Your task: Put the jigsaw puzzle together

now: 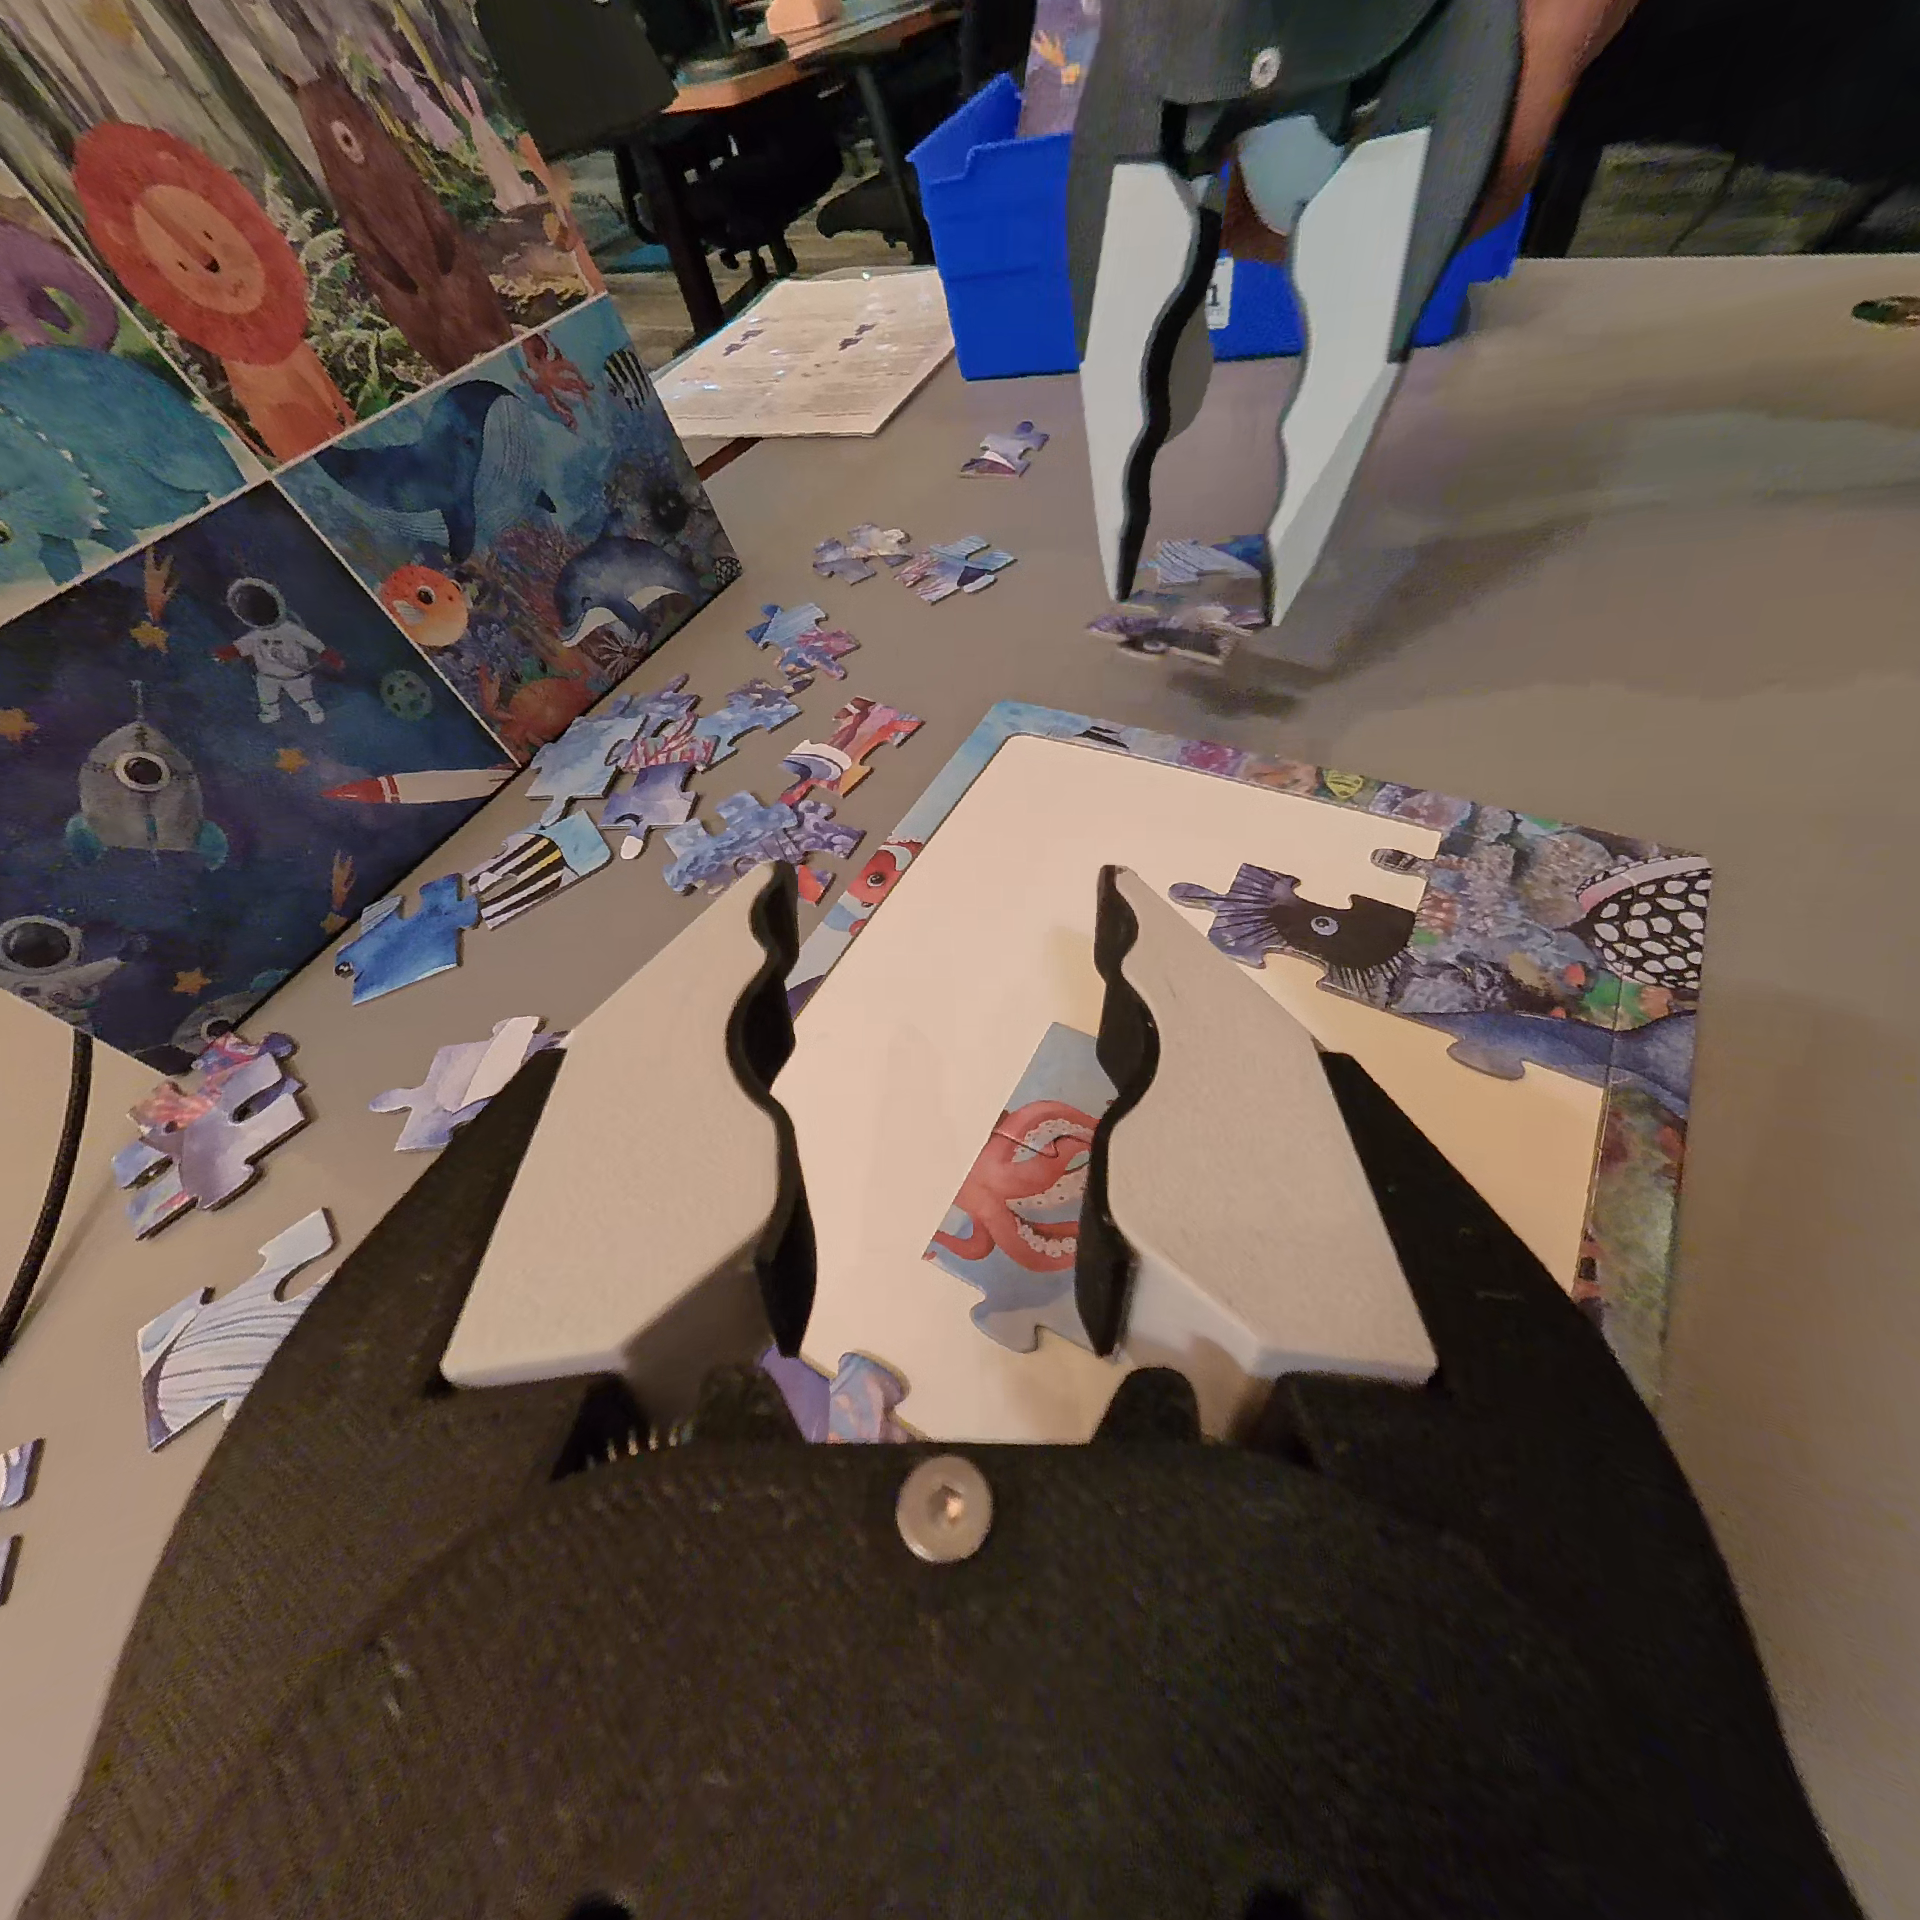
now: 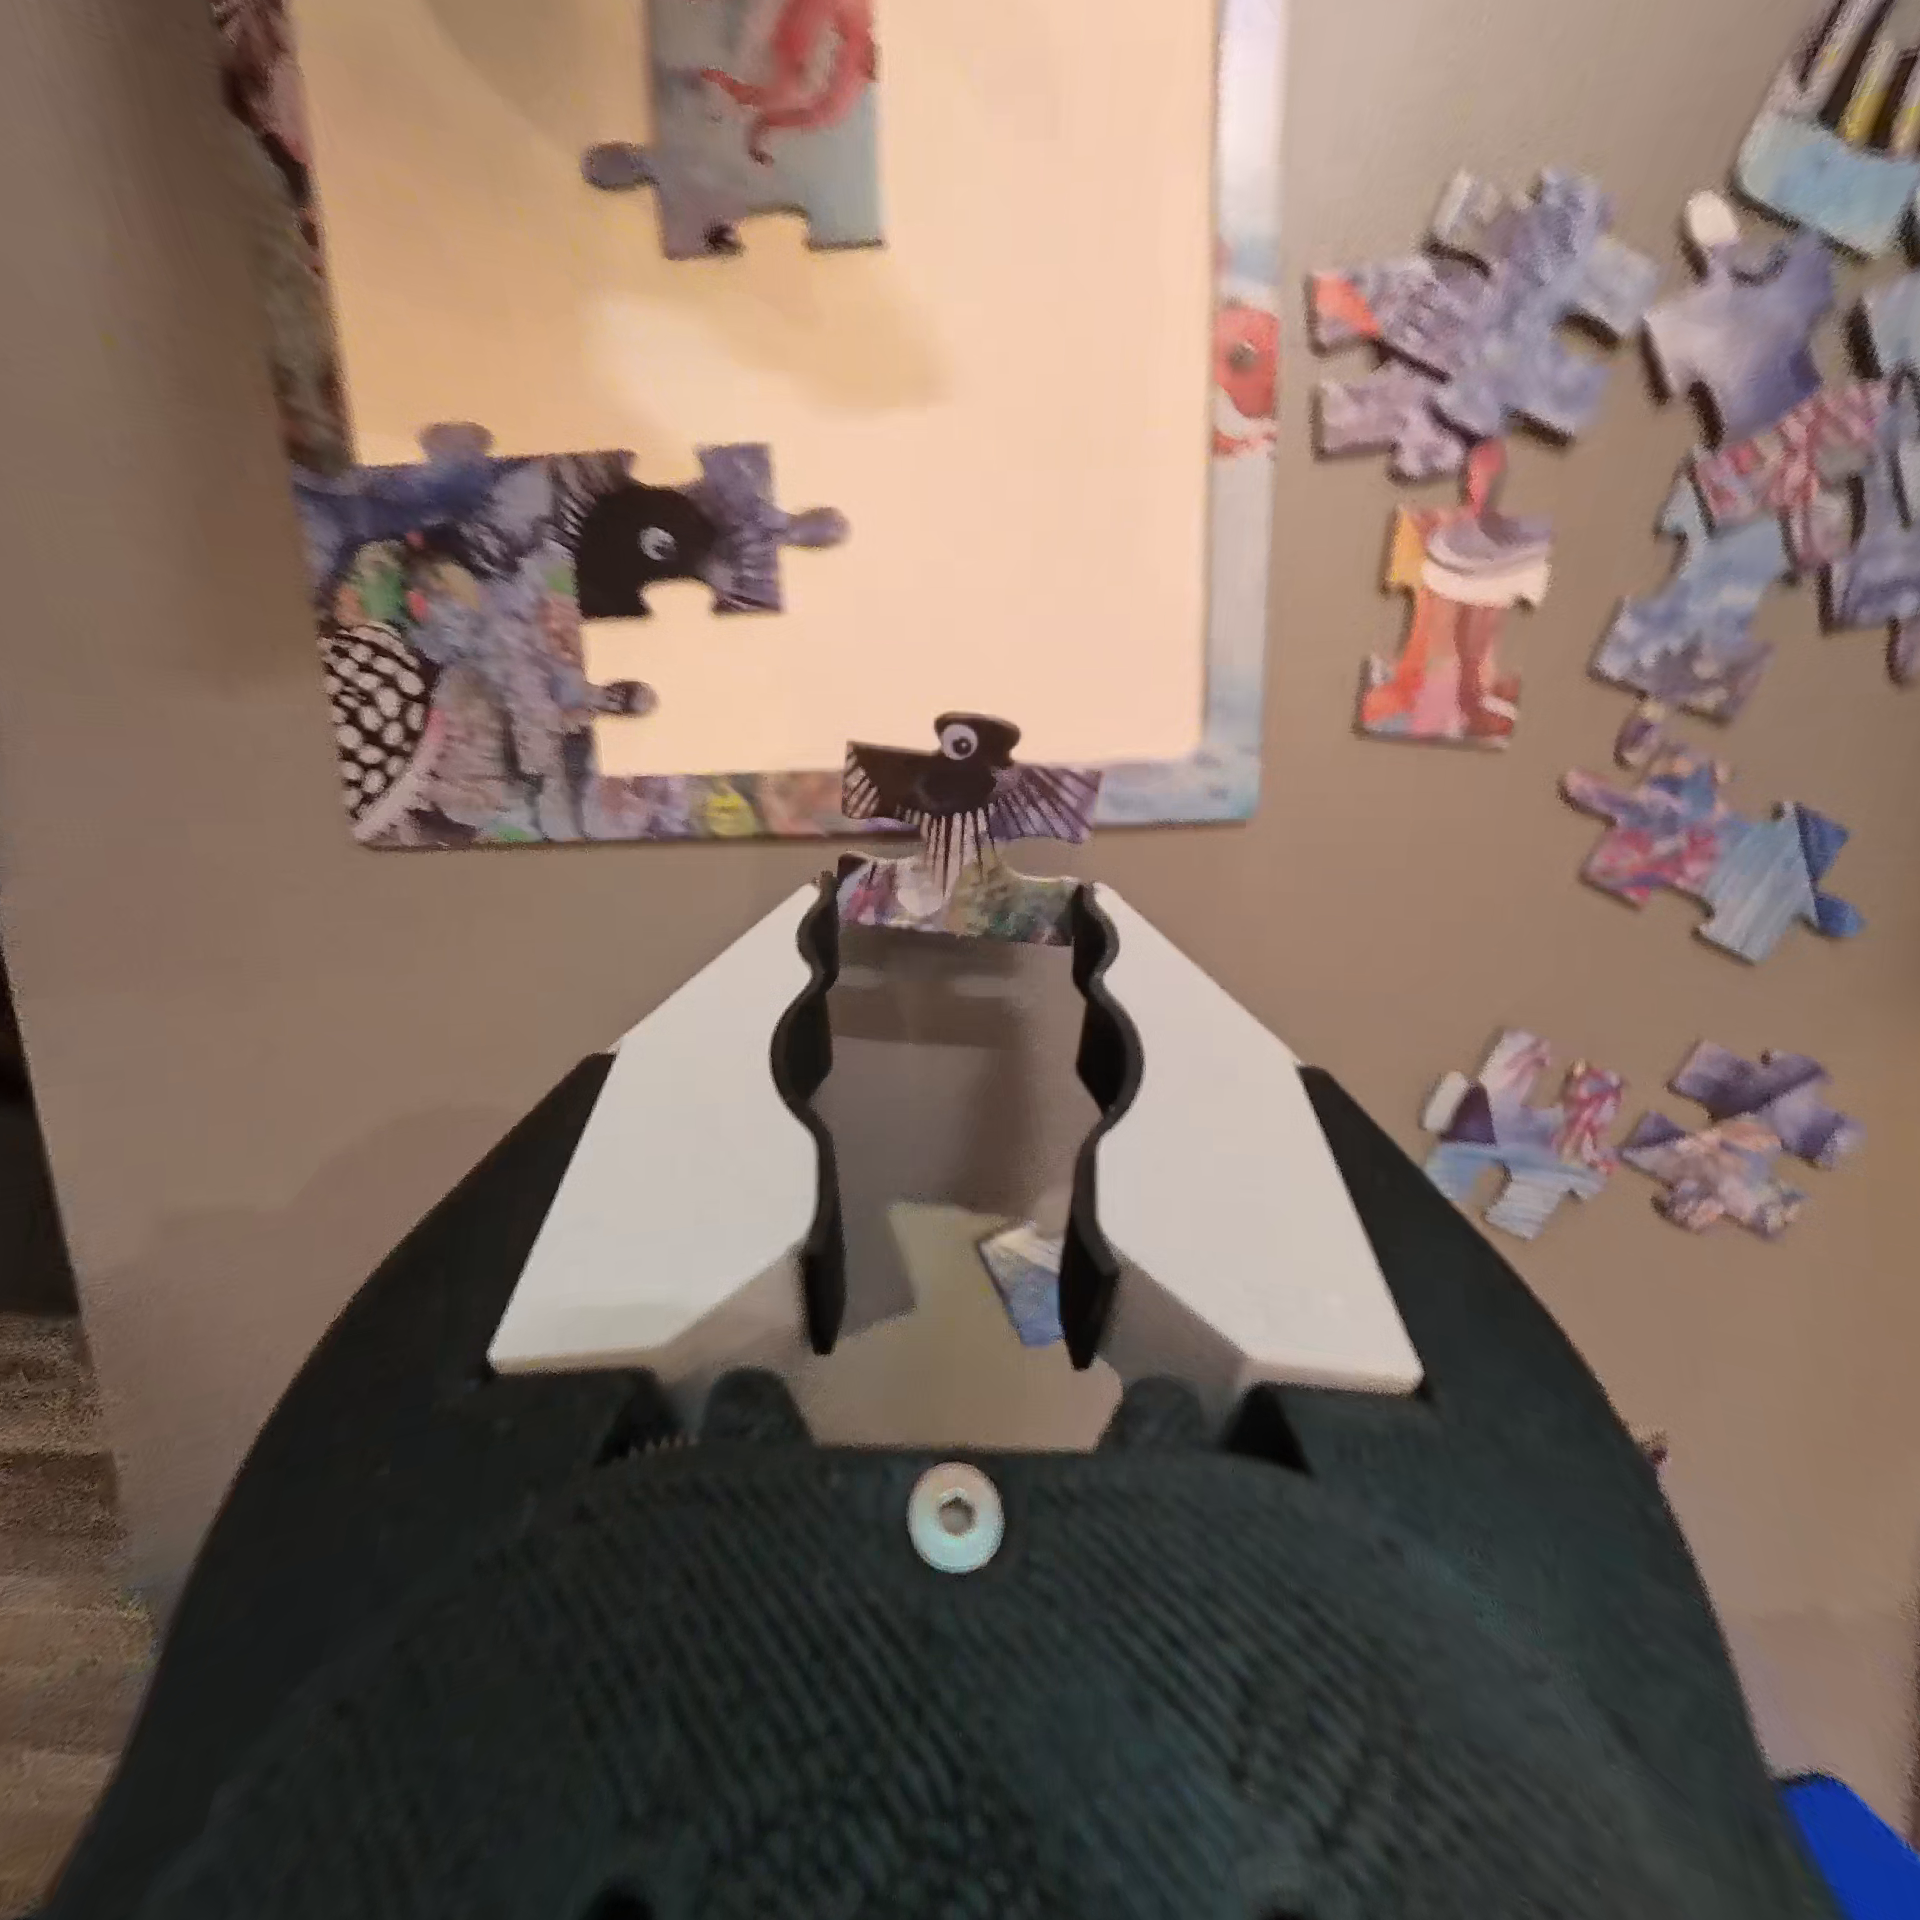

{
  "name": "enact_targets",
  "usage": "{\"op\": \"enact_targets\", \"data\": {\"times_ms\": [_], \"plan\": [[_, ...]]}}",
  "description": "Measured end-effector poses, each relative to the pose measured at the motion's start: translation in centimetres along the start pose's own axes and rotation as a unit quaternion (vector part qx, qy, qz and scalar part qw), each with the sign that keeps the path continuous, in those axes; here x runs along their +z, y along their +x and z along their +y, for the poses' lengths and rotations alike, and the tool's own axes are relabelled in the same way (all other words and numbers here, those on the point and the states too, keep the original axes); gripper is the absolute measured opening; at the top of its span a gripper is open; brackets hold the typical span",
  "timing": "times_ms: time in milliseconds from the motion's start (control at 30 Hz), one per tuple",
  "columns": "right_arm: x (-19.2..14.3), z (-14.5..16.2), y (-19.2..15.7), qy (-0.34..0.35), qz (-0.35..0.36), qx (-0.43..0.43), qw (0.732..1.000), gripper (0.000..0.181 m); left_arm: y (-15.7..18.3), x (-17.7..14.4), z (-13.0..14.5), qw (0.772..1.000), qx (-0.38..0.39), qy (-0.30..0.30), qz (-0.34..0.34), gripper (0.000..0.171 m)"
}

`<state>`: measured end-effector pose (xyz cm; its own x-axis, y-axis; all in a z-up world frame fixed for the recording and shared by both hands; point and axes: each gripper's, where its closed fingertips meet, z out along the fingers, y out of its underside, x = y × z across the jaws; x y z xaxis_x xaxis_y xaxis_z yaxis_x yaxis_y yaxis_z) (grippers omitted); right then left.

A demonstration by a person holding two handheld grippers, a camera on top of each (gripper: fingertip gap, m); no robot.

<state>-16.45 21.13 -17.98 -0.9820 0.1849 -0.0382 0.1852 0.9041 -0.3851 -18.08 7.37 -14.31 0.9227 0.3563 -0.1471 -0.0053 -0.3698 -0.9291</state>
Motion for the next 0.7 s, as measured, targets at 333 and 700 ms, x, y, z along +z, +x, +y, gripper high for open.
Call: {"op": "enact_targets", "data": {"times_ms": [333, 700], "plan": [[3.9, -1.9, -6.0, -0.079, -0.003, -0.064, 0.995, 0.044, 6.7, 0.6, 2.0, 0.985, 0.041, -0.068, 0.152, 0.022], [4.6, -1.6, -6.5, -0.096, -0.008, -0.059, 0.994, 0.044, 9.8, 1.3, 2.2, 0.978, 0.014, -0.099, 0.185, 0.025]]}}
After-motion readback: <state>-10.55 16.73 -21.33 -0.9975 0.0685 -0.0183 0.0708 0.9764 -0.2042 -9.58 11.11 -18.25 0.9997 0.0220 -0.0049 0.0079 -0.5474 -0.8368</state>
